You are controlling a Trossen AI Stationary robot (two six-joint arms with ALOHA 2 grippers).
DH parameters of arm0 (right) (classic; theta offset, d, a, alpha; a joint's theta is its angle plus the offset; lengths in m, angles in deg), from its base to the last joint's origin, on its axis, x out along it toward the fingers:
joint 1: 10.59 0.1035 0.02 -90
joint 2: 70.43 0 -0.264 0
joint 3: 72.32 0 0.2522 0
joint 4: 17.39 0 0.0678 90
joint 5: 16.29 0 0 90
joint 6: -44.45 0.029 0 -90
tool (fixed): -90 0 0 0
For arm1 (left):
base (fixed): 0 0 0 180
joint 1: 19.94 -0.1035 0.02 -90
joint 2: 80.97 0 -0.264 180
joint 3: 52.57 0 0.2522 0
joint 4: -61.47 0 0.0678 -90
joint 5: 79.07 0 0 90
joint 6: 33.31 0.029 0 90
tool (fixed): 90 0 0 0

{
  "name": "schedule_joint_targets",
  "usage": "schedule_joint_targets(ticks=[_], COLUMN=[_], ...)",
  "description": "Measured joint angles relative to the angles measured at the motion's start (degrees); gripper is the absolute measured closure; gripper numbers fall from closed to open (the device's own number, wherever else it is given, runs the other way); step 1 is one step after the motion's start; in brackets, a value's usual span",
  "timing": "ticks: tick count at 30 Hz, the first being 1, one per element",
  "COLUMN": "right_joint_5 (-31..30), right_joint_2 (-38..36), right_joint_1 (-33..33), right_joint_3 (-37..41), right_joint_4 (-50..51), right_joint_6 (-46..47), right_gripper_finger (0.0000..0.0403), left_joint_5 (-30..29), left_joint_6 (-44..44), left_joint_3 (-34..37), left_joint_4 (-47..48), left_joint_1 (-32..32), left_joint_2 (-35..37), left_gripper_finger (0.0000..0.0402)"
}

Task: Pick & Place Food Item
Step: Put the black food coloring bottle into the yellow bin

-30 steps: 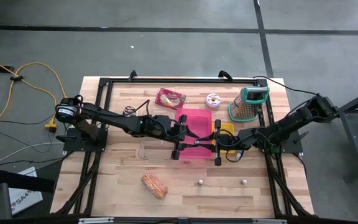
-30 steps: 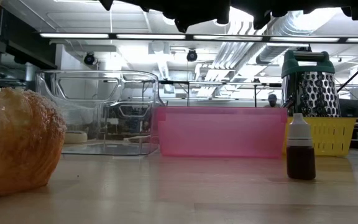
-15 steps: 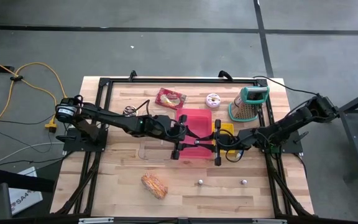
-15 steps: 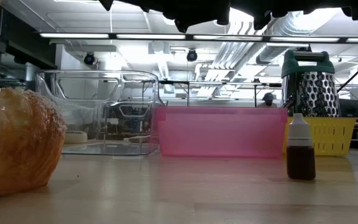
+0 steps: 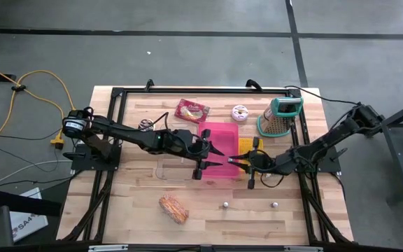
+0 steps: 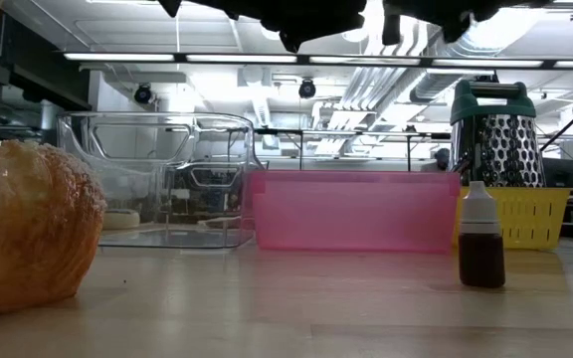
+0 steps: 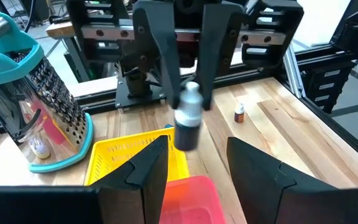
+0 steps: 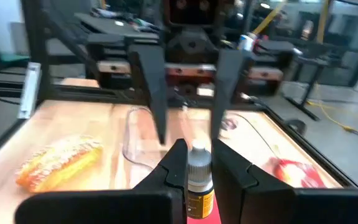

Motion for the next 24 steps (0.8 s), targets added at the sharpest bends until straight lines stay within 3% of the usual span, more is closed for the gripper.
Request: schedule_joint_targets(ticks=[5, 15, 24], right_joint_5=[-10.5, -23.8, -30.4], right_joint_2=[-1.9, -2.1, -0.3], right_joint_1=[3.5, 8.0, 9.3], right_joint_3=[0.0, 0.0, 0.1], right_joint_4=[9.3, 31.1, 49.1], right_joint_6=[7.8, 33.6, 56.8], right_gripper_finger=[0.0367, 0.0364, 0.0363], left_joint_5=[0.0, 0.0, 0.0], left_joint_6=[0.0, -0.2, -0.2], left_joint_3=[0.0, 0.0, 0.0], left_joint_4=[0.0, 0.0, 0.4], left_joint_1=[0.0, 0.0, 0.0], left_joint_2=[0.0, 0.0, 0.0], left_gripper_finger=[0.0242, 0.0242, 0.0242])
